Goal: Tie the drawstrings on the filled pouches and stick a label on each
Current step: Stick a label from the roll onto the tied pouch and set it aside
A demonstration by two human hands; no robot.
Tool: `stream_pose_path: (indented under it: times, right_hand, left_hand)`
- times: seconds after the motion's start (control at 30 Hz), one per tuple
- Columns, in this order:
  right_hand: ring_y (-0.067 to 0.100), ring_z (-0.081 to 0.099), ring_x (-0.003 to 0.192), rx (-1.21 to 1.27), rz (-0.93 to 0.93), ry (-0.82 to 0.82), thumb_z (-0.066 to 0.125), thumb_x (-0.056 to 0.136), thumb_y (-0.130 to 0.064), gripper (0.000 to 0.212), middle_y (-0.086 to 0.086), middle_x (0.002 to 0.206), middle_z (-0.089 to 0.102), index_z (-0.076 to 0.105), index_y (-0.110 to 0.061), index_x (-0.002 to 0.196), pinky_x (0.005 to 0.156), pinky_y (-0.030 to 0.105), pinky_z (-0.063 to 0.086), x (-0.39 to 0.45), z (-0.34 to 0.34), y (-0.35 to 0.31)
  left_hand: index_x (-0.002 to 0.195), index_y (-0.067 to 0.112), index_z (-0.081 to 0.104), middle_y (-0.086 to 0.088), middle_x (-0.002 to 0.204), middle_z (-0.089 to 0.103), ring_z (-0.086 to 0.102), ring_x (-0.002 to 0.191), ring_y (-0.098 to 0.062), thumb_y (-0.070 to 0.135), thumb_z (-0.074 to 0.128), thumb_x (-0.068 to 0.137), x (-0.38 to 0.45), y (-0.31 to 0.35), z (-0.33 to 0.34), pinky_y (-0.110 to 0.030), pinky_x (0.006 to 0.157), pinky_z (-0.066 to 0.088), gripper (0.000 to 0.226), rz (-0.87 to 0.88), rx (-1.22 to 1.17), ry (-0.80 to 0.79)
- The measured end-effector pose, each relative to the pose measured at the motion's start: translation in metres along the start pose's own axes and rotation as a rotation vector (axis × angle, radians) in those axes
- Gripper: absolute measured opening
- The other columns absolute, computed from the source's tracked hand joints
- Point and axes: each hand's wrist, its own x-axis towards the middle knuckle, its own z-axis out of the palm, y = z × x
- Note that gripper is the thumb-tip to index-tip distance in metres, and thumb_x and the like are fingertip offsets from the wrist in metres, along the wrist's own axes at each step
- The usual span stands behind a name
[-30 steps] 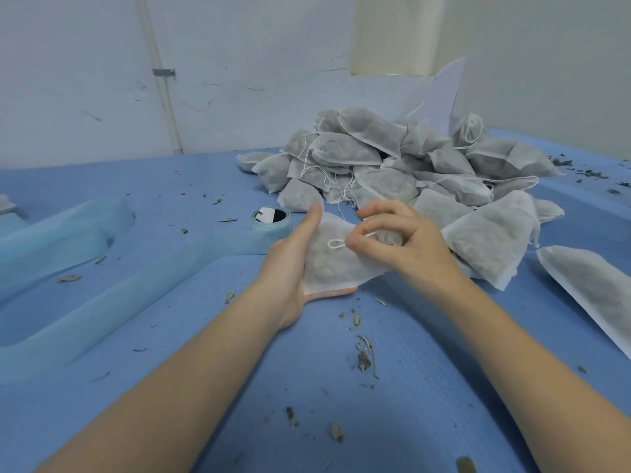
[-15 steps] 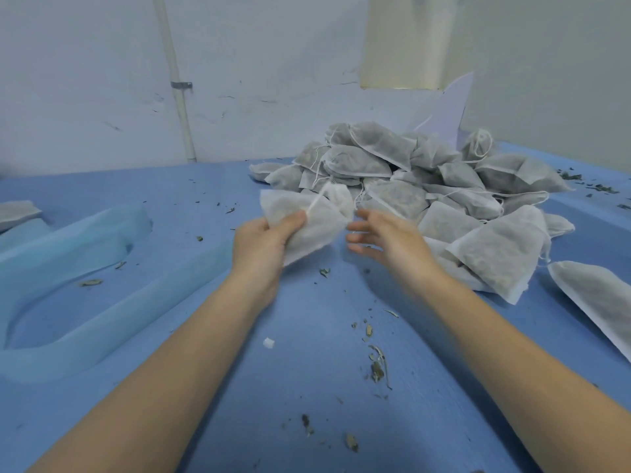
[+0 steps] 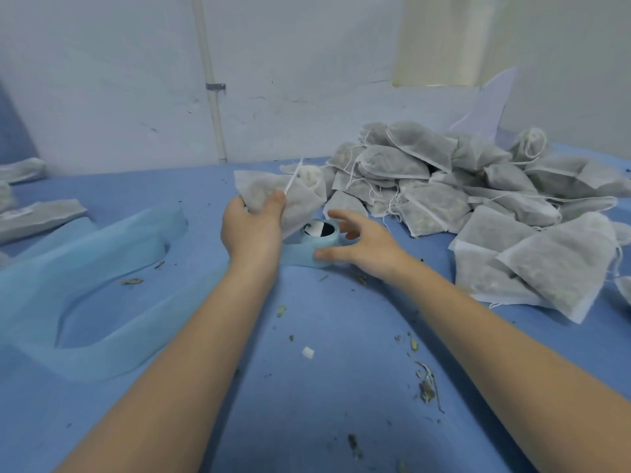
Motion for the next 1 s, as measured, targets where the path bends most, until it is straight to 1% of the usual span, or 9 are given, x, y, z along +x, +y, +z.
stream_pose_path:
  times: [0.1,0.2,0.27,0.33,0.4,0.47,0.6,0.8,1.0]
  right_hand:
    - [0.017,0.05,0.114,-0.138,0.001,0.078,0.082,0.07,-0.035,0.068,-0.008,0.113,0.056,0.052,-0.029,0.13,0.093,0.027,0.044,0.001,0.01,-0.003]
    - [0.026,0.053,0.111,-0.245,0.014,0.172,0.082,0.066,-0.044,0.062,0.003,0.115,0.057,0.054,-0.018,0.115,0.096,0.045,0.044,-0.001,0.022,-0.01]
    - [0.023,0.056,0.102,-0.218,0.01,0.188,0.084,0.064,-0.046,0.063,0.007,0.112,0.058,0.054,-0.012,0.107,0.087,0.036,0.048,-0.004,0.026,-0.011]
    - [0.013,0.058,0.089,-0.118,0.012,0.167,0.088,0.062,-0.042,0.061,0.002,0.106,0.059,0.054,-0.014,0.104,0.069,0.016,0.046,-0.01,0.021,-0.01]
    - [-0.001,0.059,0.081,0.015,0.041,0.107,0.087,0.066,-0.034,0.059,-0.008,0.102,0.062,0.056,-0.02,0.114,0.063,0.006,0.043,-0.018,0.009,-0.007]
    - [-0.003,0.063,0.082,0.102,0.057,0.06,0.083,0.073,-0.022,0.056,-0.008,0.105,0.067,0.058,-0.018,0.123,0.068,0.005,0.046,-0.024,-0.003,-0.001]
    - [0.007,0.069,0.087,0.078,-0.027,0.126,0.082,0.073,-0.011,0.037,-0.001,0.096,0.072,0.07,-0.019,0.107,0.085,0.013,0.049,-0.028,-0.005,0.005]
    - [0.004,0.066,0.078,-0.005,-0.054,0.239,0.083,0.071,-0.016,0.03,0.001,0.089,0.074,0.075,-0.012,0.1,0.073,0.004,0.046,-0.02,0.002,0.004]
    - [-0.008,0.057,0.058,-0.043,-0.048,0.284,0.084,0.071,-0.018,0.018,-0.011,0.067,0.066,0.067,-0.023,0.069,0.062,0.004,0.042,-0.021,0.002,0.003]
  left_hand:
    - [0.095,0.013,0.058,0.006,0.086,0.059,0.056,0.086,-0.018,0.028,0.064,0.085,-0.004,-0.001,0.003,-0.026,0.071,0.041,0.019,0.054,0.062,-0.027]
    - [0.093,0.012,0.053,0.007,0.08,0.053,0.051,0.081,-0.017,0.029,0.061,0.088,-0.007,-0.004,0.007,-0.025,0.064,0.034,0.019,0.102,0.145,-0.082]
    - [0.089,0.01,0.051,0.004,0.08,0.05,0.047,0.074,-0.014,0.029,0.059,0.09,-0.009,-0.006,0.009,-0.022,0.061,0.027,0.021,0.132,0.224,-0.117]
    - [0.077,0.012,0.043,0.006,0.073,0.043,0.04,0.064,-0.011,0.03,0.057,0.091,-0.011,-0.007,0.01,-0.023,0.055,0.022,0.027,0.141,0.276,-0.132]
    - [0.077,0.012,0.04,0.007,0.071,0.04,0.039,0.067,-0.016,0.03,0.056,0.092,-0.01,-0.007,0.011,-0.024,0.056,0.021,0.028,0.14,0.298,-0.127]
    - [0.081,0.011,0.042,0.008,0.072,0.04,0.039,0.072,-0.017,0.03,0.055,0.093,-0.009,-0.007,0.011,-0.024,0.056,0.022,0.026,0.132,0.29,-0.112]
    - [0.081,0.009,0.041,0.007,0.071,0.039,0.04,0.077,-0.019,0.03,0.055,0.093,-0.009,-0.008,0.011,-0.023,0.057,0.022,0.028,0.127,0.291,-0.106]
    - [0.083,0.009,0.04,0.007,0.072,0.039,0.039,0.073,-0.018,0.031,0.052,0.094,-0.01,-0.01,0.011,-0.024,0.056,0.022,0.027,0.114,0.318,-0.1]
    - [0.09,0.007,0.041,0.008,0.072,0.038,0.035,0.061,-0.004,0.03,0.051,0.095,-0.013,-0.011,0.014,-0.023,0.058,0.022,0.026,0.142,0.344,-0.093]
